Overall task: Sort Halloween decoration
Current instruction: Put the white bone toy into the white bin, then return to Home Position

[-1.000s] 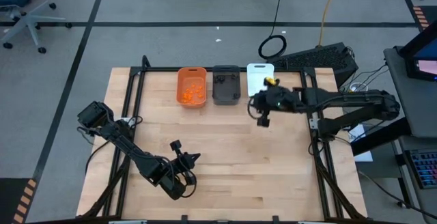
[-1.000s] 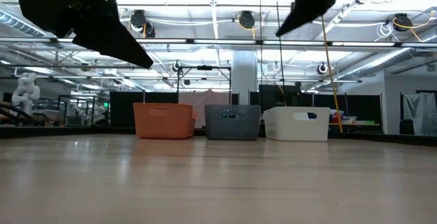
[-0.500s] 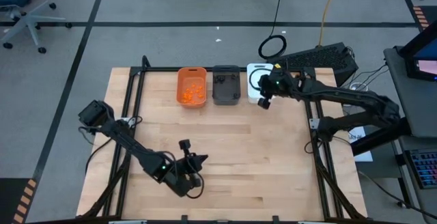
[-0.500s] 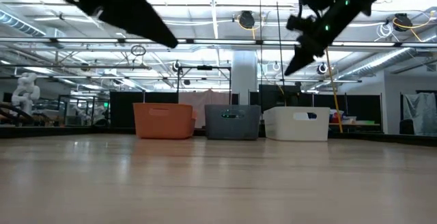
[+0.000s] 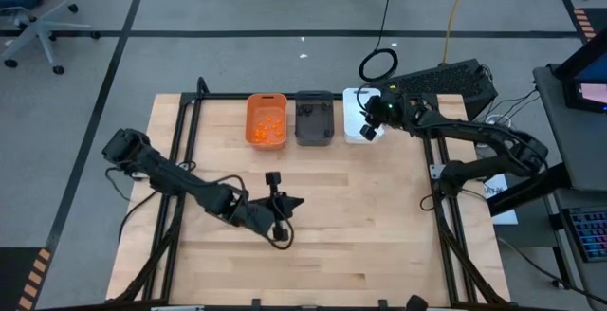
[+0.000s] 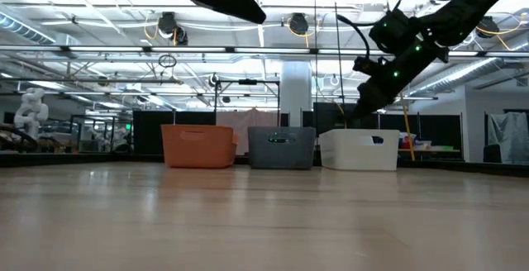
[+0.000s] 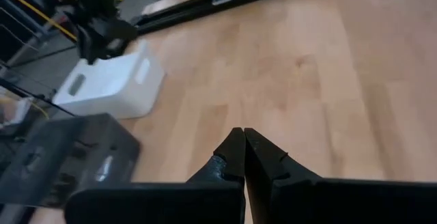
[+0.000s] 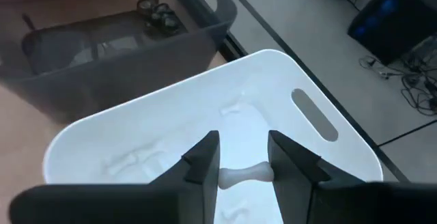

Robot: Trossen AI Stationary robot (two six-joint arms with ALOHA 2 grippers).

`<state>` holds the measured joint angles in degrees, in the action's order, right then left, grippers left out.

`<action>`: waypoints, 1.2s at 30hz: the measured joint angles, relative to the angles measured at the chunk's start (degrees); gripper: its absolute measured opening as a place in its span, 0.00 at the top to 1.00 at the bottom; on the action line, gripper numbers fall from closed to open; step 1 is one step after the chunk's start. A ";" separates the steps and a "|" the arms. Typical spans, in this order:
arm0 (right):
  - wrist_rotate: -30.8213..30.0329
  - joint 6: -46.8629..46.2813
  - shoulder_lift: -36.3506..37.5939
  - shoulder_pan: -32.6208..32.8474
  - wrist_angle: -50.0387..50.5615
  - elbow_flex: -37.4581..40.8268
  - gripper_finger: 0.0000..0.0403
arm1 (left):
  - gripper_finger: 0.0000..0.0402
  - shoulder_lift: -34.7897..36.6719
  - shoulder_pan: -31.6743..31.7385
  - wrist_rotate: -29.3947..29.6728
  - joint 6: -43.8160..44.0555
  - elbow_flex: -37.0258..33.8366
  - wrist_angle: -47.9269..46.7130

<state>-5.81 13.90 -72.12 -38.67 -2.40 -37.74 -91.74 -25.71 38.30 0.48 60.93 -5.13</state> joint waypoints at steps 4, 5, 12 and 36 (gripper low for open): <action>0.02 -1.04 -2.13 -0.70 -2.15 0.07 0.69 | 1.00 1.60 1.48 -1.80 -2.81 -0.48 0.18; 0.02 -1.18 -2.55 -0.71 -2.73 0.07 0.66 | 1.00 1.86 1.82 -2.97 -3.83 -0.59 0.67; 0.10 -1.23 -0.58 -0.58 -2.92 0.07 0.48 | 1.00 7.47 4.16 -6.69 -8.41 -4.86 3.66; 7.31 -2.92 26.37 27.86 6.65 3.11 0.81 | 1.00 35.68 14.55 -15.82 -9.92 -34.26 23.86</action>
<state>1.50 10.98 -45.75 -10.81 4.25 -34.63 -56.06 -11.16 22.48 -9.44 26.66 18.74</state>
